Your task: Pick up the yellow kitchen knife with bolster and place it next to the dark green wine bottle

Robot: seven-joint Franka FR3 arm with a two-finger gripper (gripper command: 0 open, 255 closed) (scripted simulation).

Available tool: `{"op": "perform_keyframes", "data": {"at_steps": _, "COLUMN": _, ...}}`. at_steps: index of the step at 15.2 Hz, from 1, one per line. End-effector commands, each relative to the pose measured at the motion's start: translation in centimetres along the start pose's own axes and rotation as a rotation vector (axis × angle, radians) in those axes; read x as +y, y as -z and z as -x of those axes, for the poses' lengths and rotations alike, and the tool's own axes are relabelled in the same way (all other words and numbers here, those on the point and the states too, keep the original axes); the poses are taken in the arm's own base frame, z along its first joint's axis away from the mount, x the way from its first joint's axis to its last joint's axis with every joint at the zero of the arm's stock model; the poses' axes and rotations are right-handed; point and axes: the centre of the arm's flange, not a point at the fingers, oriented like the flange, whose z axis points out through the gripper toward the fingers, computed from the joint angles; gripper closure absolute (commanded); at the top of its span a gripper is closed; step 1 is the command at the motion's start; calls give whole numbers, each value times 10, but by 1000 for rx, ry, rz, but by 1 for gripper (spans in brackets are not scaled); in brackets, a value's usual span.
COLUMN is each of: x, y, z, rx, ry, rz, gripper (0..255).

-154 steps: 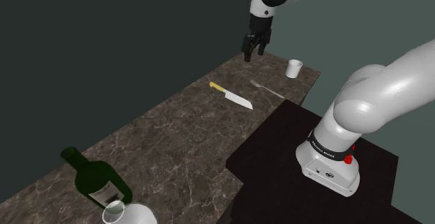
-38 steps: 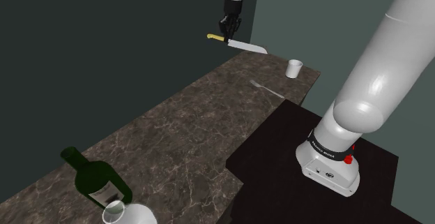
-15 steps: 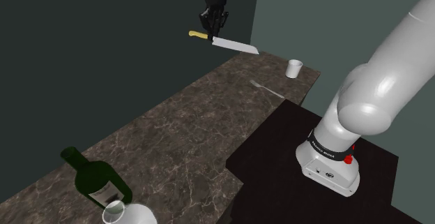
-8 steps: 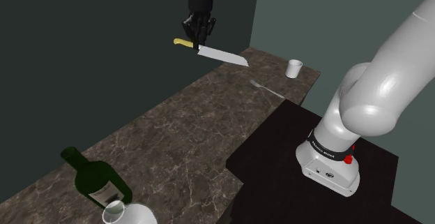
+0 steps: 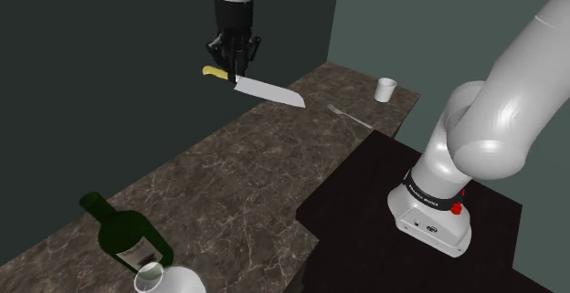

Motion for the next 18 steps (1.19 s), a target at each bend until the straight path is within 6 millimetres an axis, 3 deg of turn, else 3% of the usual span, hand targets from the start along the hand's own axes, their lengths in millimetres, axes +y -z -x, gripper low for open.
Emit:
{"op": "perform_keyframes", "data": {"at_steps": 1, "x": -26, "y": -4, "z": 7, "rx": 0, "ry": -1, "rz": 0, "gripper": 255}}
{"op": "perform_keyframes", "data": {"at_steps": 15, "x": -205, "y": -23, "z": 47, "rx": 0, "ry": -1, "rz": 0, "gripper": 255}}
{"op": "perform_keyframes", "data": {"at_steps": 16, "x": -215, "y": -24, "z": 50, "rx": 0, "ry": -1, "rz": 0, "gripper": 255}}
{"op": "perform_keyframes", "data": {"at_steps": 18, "x": -214, "y": -35, "z": 50, "rx": 0, "ry": -1, "rz": 0, "gripper": 255}}
